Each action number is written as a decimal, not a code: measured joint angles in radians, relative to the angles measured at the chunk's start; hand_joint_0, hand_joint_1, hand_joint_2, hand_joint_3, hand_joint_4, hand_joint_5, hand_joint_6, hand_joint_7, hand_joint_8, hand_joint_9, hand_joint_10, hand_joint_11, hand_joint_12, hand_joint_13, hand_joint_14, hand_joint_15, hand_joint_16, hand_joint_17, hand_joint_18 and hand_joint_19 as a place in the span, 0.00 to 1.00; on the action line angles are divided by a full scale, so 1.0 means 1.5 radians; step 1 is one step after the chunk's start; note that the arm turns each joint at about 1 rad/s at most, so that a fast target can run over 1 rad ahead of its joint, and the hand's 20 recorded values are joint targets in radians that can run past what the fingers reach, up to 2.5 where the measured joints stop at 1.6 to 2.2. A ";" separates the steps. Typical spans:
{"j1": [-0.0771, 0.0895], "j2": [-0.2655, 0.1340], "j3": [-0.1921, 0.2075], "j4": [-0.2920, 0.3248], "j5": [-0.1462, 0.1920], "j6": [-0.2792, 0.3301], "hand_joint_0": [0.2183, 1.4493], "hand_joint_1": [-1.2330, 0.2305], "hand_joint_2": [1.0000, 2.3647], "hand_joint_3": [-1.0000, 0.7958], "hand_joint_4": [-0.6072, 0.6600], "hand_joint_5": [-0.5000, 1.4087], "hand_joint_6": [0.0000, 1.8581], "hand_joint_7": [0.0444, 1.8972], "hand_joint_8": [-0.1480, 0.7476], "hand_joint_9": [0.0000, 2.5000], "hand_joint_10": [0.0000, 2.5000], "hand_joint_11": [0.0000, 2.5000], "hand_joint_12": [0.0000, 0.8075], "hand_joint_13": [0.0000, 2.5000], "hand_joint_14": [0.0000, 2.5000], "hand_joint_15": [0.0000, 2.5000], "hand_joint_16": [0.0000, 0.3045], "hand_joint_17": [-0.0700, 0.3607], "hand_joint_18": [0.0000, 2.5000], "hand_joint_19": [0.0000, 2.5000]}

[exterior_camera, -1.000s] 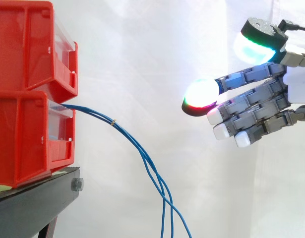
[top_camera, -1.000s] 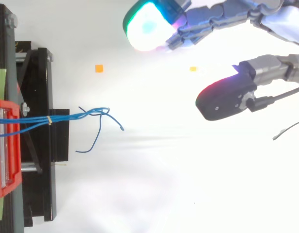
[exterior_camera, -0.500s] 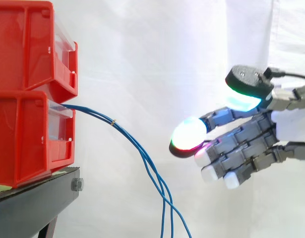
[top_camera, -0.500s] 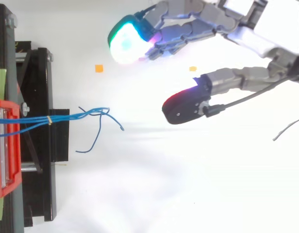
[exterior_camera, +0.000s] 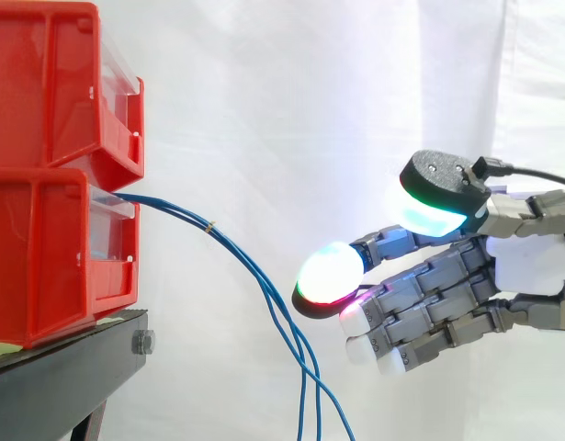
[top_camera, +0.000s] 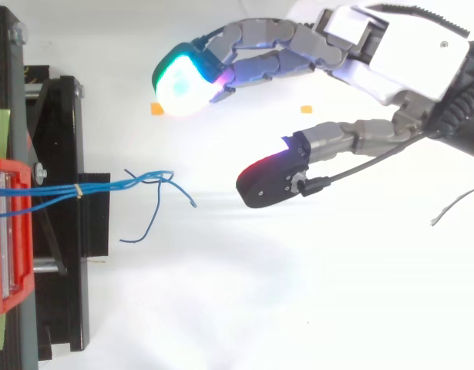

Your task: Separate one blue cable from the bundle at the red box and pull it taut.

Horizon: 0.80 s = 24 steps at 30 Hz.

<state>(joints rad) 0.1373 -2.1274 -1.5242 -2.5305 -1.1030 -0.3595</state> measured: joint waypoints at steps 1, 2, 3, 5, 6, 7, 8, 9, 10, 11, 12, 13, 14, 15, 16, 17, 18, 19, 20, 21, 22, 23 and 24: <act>0.000 -0.002 0.002 0.002 -0.001 0.001 0.28 0.37 0.00 0.28 0.74 0.17 0.27 0.41 0.54 0.23 0.00 0.19 0.42 0.21 0.00 0.11 0.12 0.35 0.16 0.11; 0.000 -0.003 0.004 0.002 -0.002 0.001 0.28 0.37 0.00 0.28 0.74 0.17 0.27 0.41 0.54 0.23 0.00 0.19 0.42 0.21 0.00 0.11 0.12 0.35 0.16 0.11; -0.001 -0.005 0.008 0.003 -0.003 0.001 0.28 0.37 0.00 0.28 0.74 0.17 0.27 0.41 0.54 0.23 0.00 0.19 0.42 0.21 0.00 0.11 0.12 0.35 0.16 0.11; -0.003 -0.013 0.016 0.002 -0.008 0.003 0.28 0.37 0.00 0.28 0.74 0.17 0.27 0.41 0.54 0.23 0.01 0.19 0.41 0.21 0.00 0.11 0.12 0.35 0.16 0.11; -0.003 -0.017 0.020 0.003 -0.011 0.004 0.28 0.37 0.00 0.28 0.74 0.17 0.27 0.41 0.54 0.23 0.00 0.19 0.41 0.21 0.00 0.11 0.12 0.35 0.16 0.11; -0.004 -0.023 0.025 0.003 -0.014 0.005 0.28 0.37 0.00 0.28 0.74 0.17 0.27 0.41 0.54 0.23 0.00 0.20 0.42 0.21 0.00 0.11 0.12 0.35 0.16 0.11; -0.005 -0.033 0.033 0.003 -0.020 0.009 0.28 0.37 0.00 0.28 0.74 0.17 0.27 0.41 0.54 0.23 0.01 0.19 0.42 0.21 0.00 0.11 0.12 0.35 0.16 0.11; -0.006 -0.040 0.039 0.003 -0.024 0.013 0.28 0.37 0.00 0.28 0.74 0.17 0.27 0.41 0.54 0.23 0.00 0.19 0.42 0.21 0.00 0.11 0.12 0.35 0.16 0.11; -0.007 -0.047 0.046 0.002 -0.028 0.018 0.28 0.37 0.00 0.28 0.74 0.17 0.27 0.41 0.54 0.23 0.01 0.19 0.42 0.21 0.00 0.11 0.12 0.35 0.16 0.11; -0.007 -0.054 0.054 0.001 -0.032 0.023 0.28 0.37 0.00 0.28 0.74 0.17 0.27 0.42 0.54 0.23 0.00 0.19 0.41 0.21 0.00 0.11 0.12 0.35 0.16 0.11; -0.007 -0.061 0.062 0.001 -0.037 0.029 0.28 0.37 0.00 0.28 0.74 0.17 0.27 0.42 0.54 0.23 0.00 0.19 0.41 0.21 0.00 0.11 0.12 0.35 0.16 0.11; -0.007 -0.065 0.067 0.000 -0.041 0.033 0.28 0.37 0.00 0.28 0.74 0.17 0.27 0.42 0.54 0.23 0.01 0.19 0.41 0.21 0.00 0.11 0.12 0.35 0.16 0.11; -0.007 -0.068 0.072 0.000 -0.044 0.037 0.28 0.37 0.00 0.28 0.74 0.17 0.27 0.42 0.54 0.23 0.00 0.19 0.42 0.21 0.00 0.11 0.12 0.35 0.16 0.11; -0.006 -0.070 0.074 0.000 -0.046 0.038 0.28 0.37 0.00 0.28 0.74 0.17 0.27 0.42 0.54 0.24 0.01 0.19 0.42 0.21 0.00 0.11 0.12 0.35 0.16 0.11; -0.005 -0.071 0.076 0.000 -0.048 0.038 0.28 0.37 0.00 0.28 0.74 0.17 0.27 0.42 0.54 0.24 0.00 0.19 0.42 0.21 0.00 0.11 0.12 0.35 0.16 0.11; -0.004 -0.072 0.078 0.000 -0.049 0.038 0.28 0.37 0.00 0.28 0.74 0.17 0.27 0.42 0.54 0.24 0.01 0.19 0.42 0.21 0.00 0.11 0.12 0.35 0.16 0.11; -0.004 -0.073 0.079 0.001 -0.051 0.039 0.28 0.37 0.00 0.28 0.74 0.17 0.27 0.42 0.54 0.24 0.00 0.19 0.42 0.21 0.00 0.11 0.12 0.35 0.16 0.11; -0.004 -0.073 0.079 0.001 -0.053 0.039 0.28 0.37 0.00 0.28 0.74 0.17 0.27 0.43 0.54 0.23 0.01 0.19 0.42 0.21 0.00 0.11 0.12 0.35 0.16 0.11; -0.004 -0.073 0.080 0.002 -0.054 0.040 0.28 0.37 0.00 0.28 0.75 0.17 0.27 0.43 0.54 0.23 0.01 0.19 0.42 0.21 0.00 0.11 0.12 0.35 0.16 0.11; -0.004 -0.073 0.080 0.003 -0.055 0.040 0.28 0.37 0.00 0.28 0.75 0.17 0.27 0.43 0.54 0.23 0.01 0.20 0.42 0.21 0.00 0.11 0.12 0.35 0.16 0.11; -0.004 -0.073 0.080 0.004 -0.055 0.040 0.28 0.37 0.00 0.28 0.74 0.17 0.27 0.43 0.54 0.23 0.01 0.19 0.42 0.21 0.00 0.11 0.12 0.35 0.16 0.12; -0.004 -0.074 0.080 0.005 -0.057 0.040 0.28 0.37 0.00 0.28 0.75 0.17 0.27 0.43 0.54 0.24 0.01 0.19 0.42 0.21 0.00 0.11 0.12 0.35 0.16 0.11; -0.005 -0.074 0.080 0.005 -0.058 0.041 0.28 0.37 0.00 0.28 0.75 0.17 0.27 0.43 0.54 0.24 0.01 0.19 0.42 0.21 0.00 0.11 0.12 0.35 0.16 0.12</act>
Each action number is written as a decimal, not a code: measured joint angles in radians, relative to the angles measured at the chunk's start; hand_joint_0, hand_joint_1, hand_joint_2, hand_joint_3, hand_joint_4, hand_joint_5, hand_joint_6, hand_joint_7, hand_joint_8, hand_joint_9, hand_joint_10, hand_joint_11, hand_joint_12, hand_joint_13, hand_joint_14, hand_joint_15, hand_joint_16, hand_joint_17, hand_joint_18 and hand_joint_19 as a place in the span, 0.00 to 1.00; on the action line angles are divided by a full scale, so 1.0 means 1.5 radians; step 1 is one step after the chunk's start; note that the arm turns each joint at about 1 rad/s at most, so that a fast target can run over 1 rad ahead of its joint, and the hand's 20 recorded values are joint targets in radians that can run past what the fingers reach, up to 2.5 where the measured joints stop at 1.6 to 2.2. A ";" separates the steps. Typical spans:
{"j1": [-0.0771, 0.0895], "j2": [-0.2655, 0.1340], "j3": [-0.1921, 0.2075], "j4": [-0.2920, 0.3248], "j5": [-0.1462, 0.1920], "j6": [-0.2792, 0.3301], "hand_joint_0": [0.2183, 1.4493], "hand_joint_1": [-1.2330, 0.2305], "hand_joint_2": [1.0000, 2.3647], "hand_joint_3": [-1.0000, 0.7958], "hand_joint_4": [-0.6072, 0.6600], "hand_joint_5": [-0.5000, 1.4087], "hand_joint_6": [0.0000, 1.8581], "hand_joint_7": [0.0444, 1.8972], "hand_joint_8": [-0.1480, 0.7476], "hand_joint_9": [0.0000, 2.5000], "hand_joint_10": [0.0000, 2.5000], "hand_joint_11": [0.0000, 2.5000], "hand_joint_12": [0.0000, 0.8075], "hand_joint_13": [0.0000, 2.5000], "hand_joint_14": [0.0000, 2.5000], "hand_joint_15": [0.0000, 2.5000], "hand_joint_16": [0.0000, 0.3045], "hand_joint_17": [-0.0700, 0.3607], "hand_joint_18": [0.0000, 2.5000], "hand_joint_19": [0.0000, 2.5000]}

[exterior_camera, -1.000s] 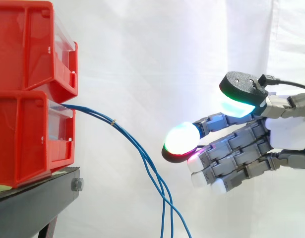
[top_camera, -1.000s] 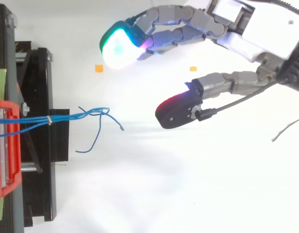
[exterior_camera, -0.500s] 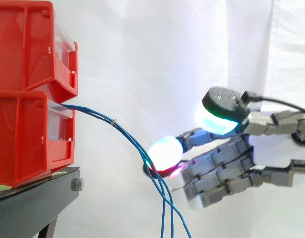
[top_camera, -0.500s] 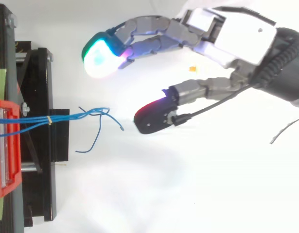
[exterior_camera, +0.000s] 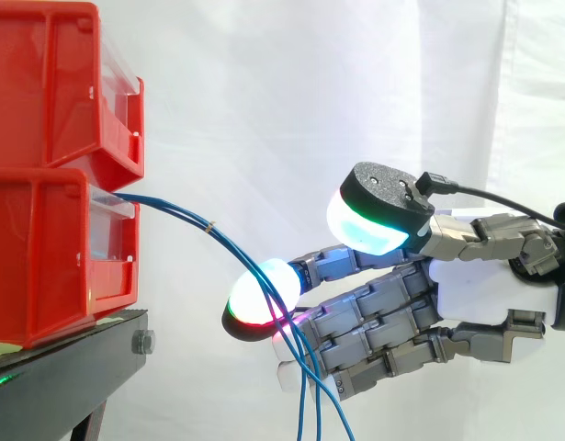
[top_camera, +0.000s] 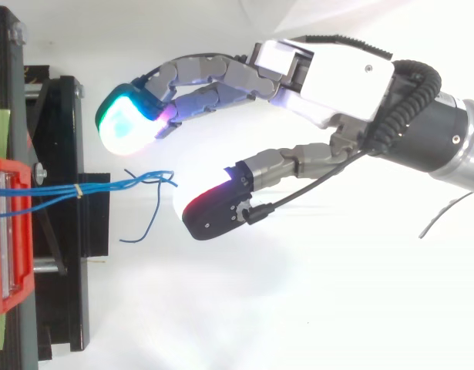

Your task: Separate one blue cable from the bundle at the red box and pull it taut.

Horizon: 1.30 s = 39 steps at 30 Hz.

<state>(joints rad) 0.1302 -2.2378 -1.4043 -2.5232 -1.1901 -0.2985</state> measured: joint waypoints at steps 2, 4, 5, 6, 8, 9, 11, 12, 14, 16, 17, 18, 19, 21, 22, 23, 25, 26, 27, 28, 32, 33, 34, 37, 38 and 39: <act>-0.001 0.000 0.000 0.001 -0.003 0.002 0.28 0.38 0.00 0.28 0.75 0.17 0.27 0.43 0.54 0.24 0.00 0.19 0.42 0.21 0.00 0.11 0.12 0.35 0.16 0.12; -0.001 -0.003 0.000 0.001 -0.005 0.004 0.28 0.38 0.00 0.28 0.75 0.17 0.27 0.43 0.54 0.24 0.01 0.19 0.42 0.22 0.00 0.11 0.12 0.35 0.16 0.12; -0.002 -0.005 0.000 0.003 -0.006 0.007 0.28 0.38 0.00 0.28 0.75 0.17 0.27 0.43 0.54 0.24 0.01 0.19 0.42 0.22 0.00 0.11 0.12 0.35 0.16 0.12; -0.002 -0.006 0.000 0.005 -0.008 0.010 0.28 0.38 0.00 0.28 0.75 0.17 0.27 0.43 0.54 0.24 0.00 0.19 0.42 0.22 0.00 0.11 0.12 0.35 0.16 0.12; -0.002 -0.007 0.000 0.011 -0.010 0.015 0.28 0.38 0.00 0.28 0.75 0.17 0.27 0.43 0.54 0.24 0.00 0.19 0.42 0.22 0.00 0.11 0.12 0.35 0.16 0.12; -0.002 -0.009 0.000 0.015 -0.011 0.017 0.28 0.38 0.00 0.28 0.75 0.17 0.27 0.43 0.54 0.24 0.00 0.19 0.42 0.22 0.00 0.11 0.12 0.35 0.16 0.12; -0.003 -0.014 0.002 0.021 -0.013 0.020 0.28 0.38 0.00 0.28 0.75 0.17 0.27 0.43 0.54 0.24 0.01 0.19 0.42 0.22 0.00 0.11 0.12 0.35 0.16 0.12; -0.003 -0.021 0.005 0.026 -0.015 0.023 0.28 0.38 0.00 0.28 0.75 0.17 0.27 0.43 0.54 0.24 0.00 0.20 0.42 0.22 0.00 0.11 0.12 0.35 0.17 0.12; -0.003 -0.034 0.012 0.032 -0.020 0.030 0.28 0.38 0.00 0.28 0.75 0.17 0.27 0.44 0.54 0.24 0.01 0.20 0.42 0.22 0.00 0.11 0.12 0.35 0.17 0.12; -0.004 -0.048 0.024 0.035 -0.031 0.046 0.28 0.38 0.00 0.28 0.75 0.17 0.27 0.44 0.54 0.24 0.00 0.19 0.43 0.22 0.00 0.11 0.12 0.36 0.17 0.13; -0.003 -0.050 0.026 0.035 -0.034 0.050 0.28 0.38 0.00 0.28 0.75 0.17 0.27 0.44 0.54 0.24 0.00 0.19 0.43 0.23 0.00 0.11 0.12 0.36 0.17 0.13; -0.003 -0.054 0.030 0.035 -0.038 0.057 0.28 0.38 0.00 0.28 0.75 0.17 0.27 0.44 0.54 0.24 0.00 0.19 0.43 0.23 0.00 0.11 0.12 0.36 0.17 0.13; -0.003 -0.056 0.032 0.034 -0.040 0.060 0.28 0.38 0.00 0.28 0.75 0.17 0.27 0.45 0.54 0.24 0.00 0.20 0.43 0.23 0.00 0.11 0.12 0.36 0.17 0.13; -0.002 -0.057 0.035 0.033 -0.042 0.066 0.28 0.38 0.00 0.28 0.75 0.17 0.27 0.45 0.54 0.24 0.00 0.20 0.43 0.23 0.00 0.11 0.12 0.36 0.17 0.13; -0.002 -0.058 0.036 0.033 -0.043 0.067 0.28 0.38 0.00 0.28 0.75 0.17 0.27 0.46 0.54 0.24 0.01 0.20 0.43 0.23 0.00 0.12 0.12 0.36 0.17 0.13; -0.002 -0.058 0.037 0.034 -0.043 0.068 0.28 0.38 0.00 0.29 0.75 0.17 0.27 0.46 0.54 0.24 0.01 0.20 0.43 0.23 0.00 0.12 0.12 0.36 0.17 0.13; -0.002 -0.059 0.038 0.034 -0.045 0.068 0.29 0.38 0.00 0.29 0.74 0.17 0.27 0.48 0.54 0.24 0.00 0.20 0.43 0.23 0.00 0.11 0.12 0.36 0.17 0.13; -0.002 -0.059 0.039 0.035 -0.046 0.068 0.29 0.38 0.00 0.30 0.74 0.18 0.27 0.48 0.54 0.24 0.00 0.20 0.42 0.23 0.00 0.12 0.12 0.36 0.17 0.13; -0.002 -0.059 0.040 0.036 -0.047 0.068 0.29 0.38 0.00 0.30 0.74 0.18 0.27 0.49 0.54 0.24 0.00 0.20 0.43 0.23 0.00 0.11 0.12 0.36 0.17 0.13; -0.003 -0.059 0.041 0.036 -0.048 0.068 0.30 0.37 0.00 0.31 0.74 0.18 0.27 0.49 0.53 0.24 0.01 0.20 0.42 0.23 0.00 0.12 0.12 0.36 0.17 0.13; -0.005 -0.059 0.044 0.038 -0.055 0.071 0.32 0.36 0.01 0.35 0.74 0.18 0.27 0.51 0.53 0.24 0.01 0.21 0.42 0.23 0.00 0.12 0.12 0.36 0.18 0.14; -0.005 -0.059 0.045 0.038 -0.057 0.072 0.32 0.36 0.01 0.35 0.73 0.18 0.27 0.51 0.53 0.24 0.01 0.21 0.42 0.23 0.00 0.12 0.12 0.36 0.18 0.14; -0.006 -0.059 0.045 0.038 -0.058 0.073 0.32 0.36 0.01 0.34 0.73 0.18 0.27 0.51 0.53 0.24 0.01 0.21 0.43 0.23 0.00 0.12 0.12 0.36 0.18 0.14; -0.007 -0.059 0.045 0.039 -0.062 0.082 0.32 0.36 0.01 0.34 0.73 0.18 0.27 0.53 0.53 0.24 0.01 0.21 0.43 0.23 0.00 0.12 0.12 0.36 0.18 0.14; -0.007 -0.060 0.045 0.039 -0.063 0.085 0.32 0.36 0.01 0.34 0.72 0.18 0.27 0.53 0.53 0.24 0.01 0.21 0.43 0.23 0.00 0.12 0.12 0.36 0.18 0.14; -0.008 -0.060 0.046 0.040 -0.063 0.087 0.32 0.36 0.01 0.34 0.72 0.18 0.27 0.54 0.53 0.25 0.01 0.21 0.43 0.23 0.00 0.12 0.12 0.36 0.18 0.14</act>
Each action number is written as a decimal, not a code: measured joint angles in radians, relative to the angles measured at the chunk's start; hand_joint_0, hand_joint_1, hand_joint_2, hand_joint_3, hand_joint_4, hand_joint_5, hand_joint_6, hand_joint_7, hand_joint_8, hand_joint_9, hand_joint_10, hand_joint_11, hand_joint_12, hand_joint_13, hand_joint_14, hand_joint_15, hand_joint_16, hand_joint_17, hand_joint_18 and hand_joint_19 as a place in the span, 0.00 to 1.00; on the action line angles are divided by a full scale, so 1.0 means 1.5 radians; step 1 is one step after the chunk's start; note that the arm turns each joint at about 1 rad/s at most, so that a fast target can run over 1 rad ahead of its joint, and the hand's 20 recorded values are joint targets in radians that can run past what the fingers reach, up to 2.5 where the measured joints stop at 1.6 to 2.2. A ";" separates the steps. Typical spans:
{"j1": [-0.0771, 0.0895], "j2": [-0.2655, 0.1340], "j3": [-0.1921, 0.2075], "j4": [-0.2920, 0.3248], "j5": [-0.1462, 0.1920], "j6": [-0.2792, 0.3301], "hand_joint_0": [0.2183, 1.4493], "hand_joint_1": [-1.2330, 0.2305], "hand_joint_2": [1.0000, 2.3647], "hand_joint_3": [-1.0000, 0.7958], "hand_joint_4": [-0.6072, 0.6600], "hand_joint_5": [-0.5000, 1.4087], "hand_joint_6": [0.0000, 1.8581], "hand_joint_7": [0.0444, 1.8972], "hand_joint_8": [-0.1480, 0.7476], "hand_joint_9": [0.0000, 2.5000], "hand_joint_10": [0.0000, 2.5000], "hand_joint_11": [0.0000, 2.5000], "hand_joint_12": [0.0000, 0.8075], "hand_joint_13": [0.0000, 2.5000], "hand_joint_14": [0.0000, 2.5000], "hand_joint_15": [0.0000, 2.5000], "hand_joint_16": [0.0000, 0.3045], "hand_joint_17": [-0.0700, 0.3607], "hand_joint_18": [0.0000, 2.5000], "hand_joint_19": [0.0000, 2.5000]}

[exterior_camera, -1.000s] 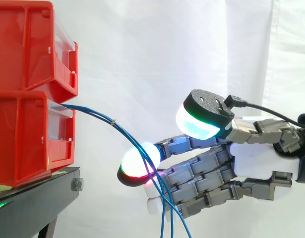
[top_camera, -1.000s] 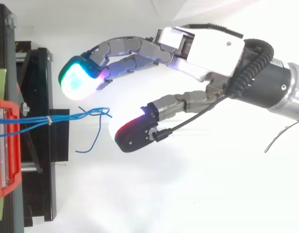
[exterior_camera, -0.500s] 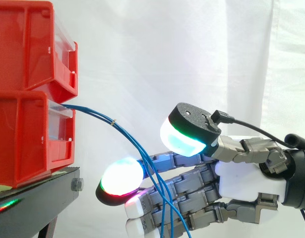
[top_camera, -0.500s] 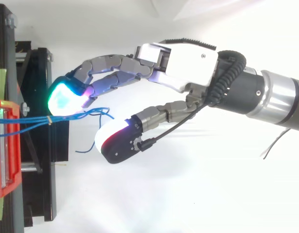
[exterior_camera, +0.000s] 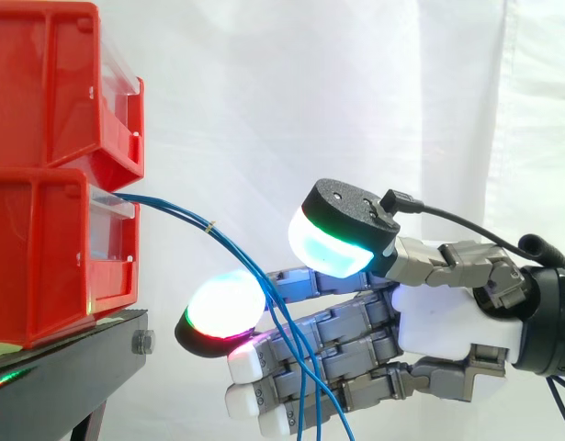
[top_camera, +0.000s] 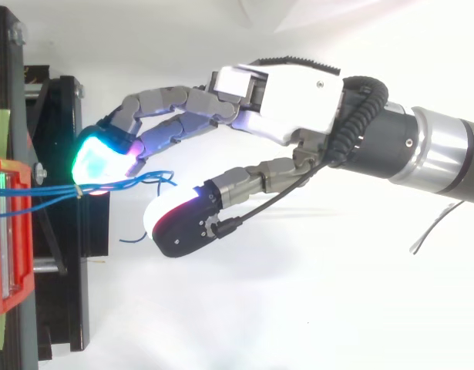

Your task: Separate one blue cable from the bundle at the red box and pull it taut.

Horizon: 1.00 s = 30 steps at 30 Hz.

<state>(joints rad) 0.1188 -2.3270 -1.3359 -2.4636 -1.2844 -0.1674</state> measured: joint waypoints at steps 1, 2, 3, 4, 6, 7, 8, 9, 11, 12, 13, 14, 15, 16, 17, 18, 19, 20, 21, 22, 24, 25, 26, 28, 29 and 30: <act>0.000 0.000 0.000 0.002 0.000 0.003 0.32 0.36 0.00 0.33 0.72 0.18 0.27 0.54 0.53 0.25 0.01 0.21 0.43 0.23 0.00 0.12 0.12 0.36 0.18 0.14; -0.001 -0.001 0.000 0.003 0.000 0.005 0.31 0.36 0.01 0.33 0.72 0.18 0.27 0.55 0.53 0.25 0.01 0.21 0.43 0.23 0.00 0.12 0.12 0.36 0.18 0.14; -0.001 -0.003 0.001 0.005 0.000 0.006 0.31 0.36 0.00 0.33 0.72 0.18 0.27 0.55 0.53 0.25 0.01 0.21 0.43 0.23 0.00 0.12 0.12 0.36 0.18 0.14; -0.002 -0.006 0.003 0.007 -0.001 0.008 0.31 0.36 0.00 0.33 0.72 0.18 0.27 0.55 0.53 0.25 0.01 0.21 0.43 0.23 0.00 0.12 0.12 0.36 0.18 0.14; -0.003 -0.015 0.010 0.012 -0.005 0.014 0.31 0.36 0.00 0.32 0.71 0.18 0.27 0.56 0.53 0.25 0.01 0.21 0.43 0.23 0.00 0.12 0.12 0.36 0.18 0.14; -0.004 -0.023 0.017 0.013 -0.011 0.020 0.31 0.37 0.00 0.32 0.71 0.18 0.27 0.56 0.53 0.25 0.01 0.22 0.43 0.23 0.00 0.12 0.12 0.36 0.18 0.14; -0.004 -0.029 0.023 0.014 -0.018 0.026 0.31 0.37 0.00 0.32 0.71 0.18 0.27 0.57 0.53 0.25 0.01 0.21 0.43 0.23 0.00 0.12 0.12 0.36 0.18 0.14; -0.004 -0.034 0.028 0.015 -0.025 0.031 0.30 0.37 0.00 0.32 0.71 0.18 0.27 0.57 0.53 0.25 0.01 0.22 0.43 0.23 0.00 0.12 0.12 0.36 0.18 0.14; -0.003 -0.041 0.035 0.015 -0.038 0.037 0.30 0.37 0.00 0.32 0.71 0.18 0.27 0.57 0.53 0.25 0.01 0.21 0.43 0.23 0.01 0.12 0.12 0.36 0.18 0.14; -0.002 -0.043 0.038 0.015 -0.044 0.040 0.30 0.38 0.00 0.31 0.71 0.18 0.27 0.57 0.53 0.25 0.01 0.22 0.43 0.23 0.00 0.12 0.12 0.36 0.18 0.14; -0.002 -0.045 0.039 0.015 -0.048 0.041 0.30 0.39 0.00 0.31 0.71 0.19 0.27 0.57 0.54 0.25 0.01 0.22 0.43 0.23 0.00 0.13 0.13 0.36 0.18 0.14; -0.002 -0.045 0.040 0.015 -0.050 0.042 0.29 0.40 0.00 0.31 0.70 0.19 0.27 0.58 0.53 0.25 0.01 0.22 0.43 0.24 0.00 0.12 0.13 0.36 0.18 0.14; -0.002 -0.046 0.041 0.013 -0.053 0.044 0.29 0.40 0.00 0.30 0.71 0.19 0.27 0.58 0.53 0.25 0.01 0.22 0.43 0.24 0.00 0.13 0.13 0.36 0.18 0.15; -0.003 -0.046 0.041 0.013 -0.054 0.044 0.29 0.41 0.00 0.30 0.70 0.19 0.27 0.58 0.54 0.25 0.01 0.22 0.43 0.24 0.00 0.13 0.13 0.36 0.18 0.15; -0.003 -0.047 0.041 0.012 -0.055 0.045 0.29 0.41 0.00 0.30 0.70 0.19 0.27 0.58 0.54 0.25 0.01 0.22 0.44 0.24 0.01 0.13 0.13 0.36 0.18 0.14; -0.003 -0.047 0.041 0.011 -0.056 0.046 0.29 0.41 0.00 0.30 0.69 0.19 0.27 0.59 0.54 0.25 0.01 0.22 0.43 0.24 0.00 0.12 0.13 0.36 0.18 0.15; -0.003 -0.047 0.042 0.011 -0.056 0.047 0.29 0.41 0.00 0.30 0.70 0.19 0.27 0.59 0.54 0.25 0.01 0.22 0.44 0.24 0.00 0.12 0.13 0.36 0.18 0.14; -0.003 -0.047 0.042 0.011 -0.057 0.047 0.29 0.41 0.00 0.31 0.69 0.19 0.27 0.60 0.54 0.25 0.01 0.22 0.44 0.24 0.00 0.13 0.13 0.37 0.18 0.15; -0.004 -0.047 0.042 0.011 -0.057 0.048 0.29 0.41 0.00 0.31 0.69 0.19 0.27 0.61 0.54 0.25 0.01 0.22 0.44 0.24 0.00 0.13 0.13 0.37 0.18 0.15; -0.004 -0.047 0.042 0.012 -0.057 0.048 0.29 0.41 0.00 0.31 0.68 0.19 0.27 0.61 0.54 0.25 0.01 0.22 0.44 0.24 0.00 0.13 0.13 0.37 0.18 0.15; -0.005 -0.047 0.042 0.013 -0.058 0.048 0.30 0.40 0.00 0.31 0.68 0.19 0.27 0.61 0.54 0.25 0.01 0.22 0.44 0.24 0.00 0.13 0.13 0.37 0.18 0.15; -0.006 -0.047 0.042 0.013 -0.059 0.048 0.30 0.40 0.00 0.31 0.68 0.19 0.27 0.61 0.54 0.25 0.01 0.22 0.44 0.24 0.00 0.13 0.13 0.37 0.18 0.15; -0.006 -0.047 0.042 0.013 -0.061 0.048 0.30 0.40 0.00 0.31 0.68 0.19 0.27 0.62 0.54 0.25 0.01 0.22 0.44 0.24 0.00 0.13 0.13 0.37 0.18 0.15; -0.008 -0.047 0.042 0.014 -0.066 0.048 0.30 0.40 0.00 0.31 0.68 0.19 0.27 0.62 0.54 0.25 0.01 0.23 0.44 0.24 0.00 0.13 0.13 0.37 0.18 0.15; -0.010 -0.047 0.042 0.015 -0.071 0.047 0.30 0.40 0.00 0.31 0.68 0.19 0.27 0.62 0.54 0.25 0.01 0.22 0.44 0.24 0.00 0.13 0.13 0.37 0.19 0.15; -0.012 -0.047 0.042 0.016 -0.074 0.047 0.30 0.40 0.00 0.31 0.68 0.19 0.27 0.62 0.54 0.25 0.01 0.22 0.44 0.24 0.01 0.13 0.13 0.37 0.19 0.15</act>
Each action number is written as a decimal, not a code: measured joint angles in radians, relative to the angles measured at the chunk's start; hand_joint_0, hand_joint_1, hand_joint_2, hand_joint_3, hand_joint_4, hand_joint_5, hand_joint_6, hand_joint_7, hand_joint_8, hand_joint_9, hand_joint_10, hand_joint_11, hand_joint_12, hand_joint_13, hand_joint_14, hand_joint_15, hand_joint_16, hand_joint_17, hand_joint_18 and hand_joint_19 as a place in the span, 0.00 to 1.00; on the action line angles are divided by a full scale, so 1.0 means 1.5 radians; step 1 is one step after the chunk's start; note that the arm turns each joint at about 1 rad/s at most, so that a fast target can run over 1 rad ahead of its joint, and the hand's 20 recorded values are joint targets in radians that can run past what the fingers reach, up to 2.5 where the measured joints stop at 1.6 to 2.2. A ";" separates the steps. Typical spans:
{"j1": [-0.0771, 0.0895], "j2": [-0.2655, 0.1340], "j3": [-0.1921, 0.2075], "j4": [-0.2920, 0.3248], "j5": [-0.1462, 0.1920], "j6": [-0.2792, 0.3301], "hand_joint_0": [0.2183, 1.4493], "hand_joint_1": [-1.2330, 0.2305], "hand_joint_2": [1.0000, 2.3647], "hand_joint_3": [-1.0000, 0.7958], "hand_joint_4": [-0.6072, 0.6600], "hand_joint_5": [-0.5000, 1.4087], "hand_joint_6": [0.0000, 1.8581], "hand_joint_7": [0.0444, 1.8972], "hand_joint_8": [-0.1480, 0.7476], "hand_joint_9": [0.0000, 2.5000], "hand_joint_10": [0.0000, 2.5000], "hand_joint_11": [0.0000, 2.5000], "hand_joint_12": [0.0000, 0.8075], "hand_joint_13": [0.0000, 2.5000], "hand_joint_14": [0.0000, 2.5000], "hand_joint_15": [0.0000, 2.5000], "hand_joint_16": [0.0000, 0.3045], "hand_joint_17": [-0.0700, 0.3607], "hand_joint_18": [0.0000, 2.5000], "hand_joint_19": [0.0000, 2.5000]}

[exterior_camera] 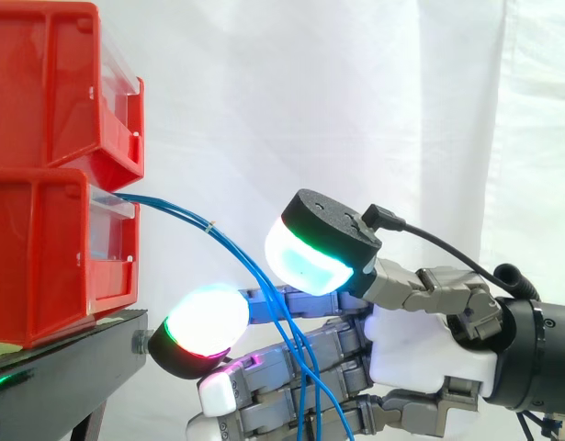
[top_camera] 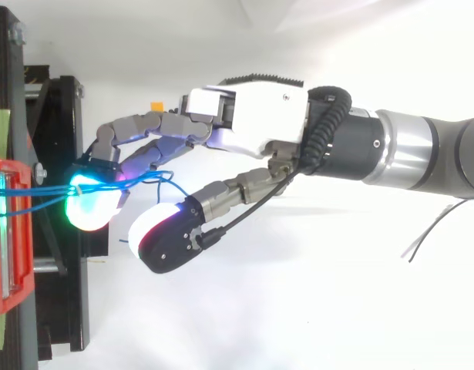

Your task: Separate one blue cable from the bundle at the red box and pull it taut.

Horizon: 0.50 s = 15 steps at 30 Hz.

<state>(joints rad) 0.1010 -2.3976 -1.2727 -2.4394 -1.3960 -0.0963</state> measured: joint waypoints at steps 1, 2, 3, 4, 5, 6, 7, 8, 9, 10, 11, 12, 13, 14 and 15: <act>-0.002 0.000 0.000 0.001 -0.005 0.000 0.30 0.40 0.00 0.31 0.68 0.19 0.27 0.63 0.54 0.26 0.01 0.23 0.44 0.24 0.00 0.13 0.13 0.37 0.19 0.15; -0.004 0.000 0.000 0.002 -0.009 0.000 0.30 0.40 0.00 0.31 0.67 0.19 0.27 0.63 0.54 0.26 0.01 0.23 0.44 0.24 0.00 0.13 0.13 0.37 0.19 0.15; -0.006 0.000 0.000 0.003 -0.013 0.000 0.30 0.40 0.00 0.31 0.67 0.19 0.27 0.64 0.54 0.26 0.01 0.23 0.44 0.24 0.00 0.13 0.13 0.37 0.19 0.15; -0.009 0.000 0.000 0.004 -0.018 0.000 0.30 0.40 0.00 0.31 0.66 0.19 0.27 0.64 0.54 0.26 0.01 0.23 0.44 0.24 0.00 0.13 0.13 0.37 0.19 0.15; -0.011 0.000 0.000 0.004 -0.021 -0.001 0.30 0.40 0.00 0.31 0.66 0.19 0.27 0.65 0.54 0.26 0.01 0.23 0.44 0.24 0.00 0.13 0.13 0.37 0.19 0.15; -0.012 0.000 0.000 0.005 -0.023 -0.001 0.30 0.40 0.00 0.31 0.66 0.19 0.27 0.65 0.54 0.26 0.01 0.23 0.44 0.24 0.00 0.13 0.13 0.37 0.19 0.15; -0.014 0.000 0.000 0.005 -0.026 -0.001 0.30 0.40 0.00 0.31 0.67 0.19 0.27 0.65 0.54 0.26 0.01 0.23 0.44 0.24 0.00 0.13 0.13 0.37 0.19 0.15; -0.015 0.000 0.001 0.005 -0.027 -0.001 0.30 0.40 0.00 0.31 0.66 0.19 0.27 0.66 0.54 0.26 0.01 0.23 0.44 0.24 0.00 0.13 0.13 0.37 0.19 0.15; -0.016 0.000 0.001 0.006 -0.028 -0.001 0.30 0.40 0.00 0.31 0.66 0.19 0.27 0.66 0.54 0.26 0.01 0.23 0.44 0.24 0.00 0.13 0.13 0.37 0.19 0.15; -0.018 0.000 0.002 0.007 -0.030 -0.002 0.30 0.40 0.00 0.31 0.66 0.19 0.27 0.66 0.54 0.26 0.01 0.23 0.44 0.24 0.00 0.13 0.13 0.37 0.19 0.15; -0.019 0.000 0.003 0.008 -0.031 -0.004 0.30 0.39 0.00 0.32 0.66 0.19 0.27 0.66 0.54 0.26 0.01 0.23 0.44 0.24 0.00 0.13 0.13 0.37 0.19 0.15; -0.020 0.000 0.005 0.009 -0.034 -0.006 0.30 0.39 0.00 0.32 0.66 0.19 0.27 0.66 0.54 0.26 0.01 0.23 0.44 0.24 0.00 0.13 0.13 0.37 0.19 0.15; -0.022 0.000 0.007 0.010 -0.039 -0.010 0.31 0.39 0.00 0.32 0.65 0.19 0.28 0.65 0.54 0.26 0.01 0.23 0.44 0.25 0.00 0.13 0.13 0.37 0.19 0.15; -0.023 0.000 0.009 0.010 -0.045 -0.015 0.31 0.39 0.00 0.32 0.65 0.19 0.28 0.65 0.54 0.26 0.01 0.24 0.44 0.25 0.00 0.13 0.13 0.37 0.19 0.15; -0.024 0.000 0.011 0.011 -0.049 -0.020 0.31 0.39 0.00 0.32 0.65 0.19 0.29 0.64 0.54 0.26 0.01 0.24 0.44 0.25 0.00 0.13 0.13 0.37 0.19 0.15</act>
<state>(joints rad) 0.0643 -2.3976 -1.2559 -2.4233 -1.4702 -0.1261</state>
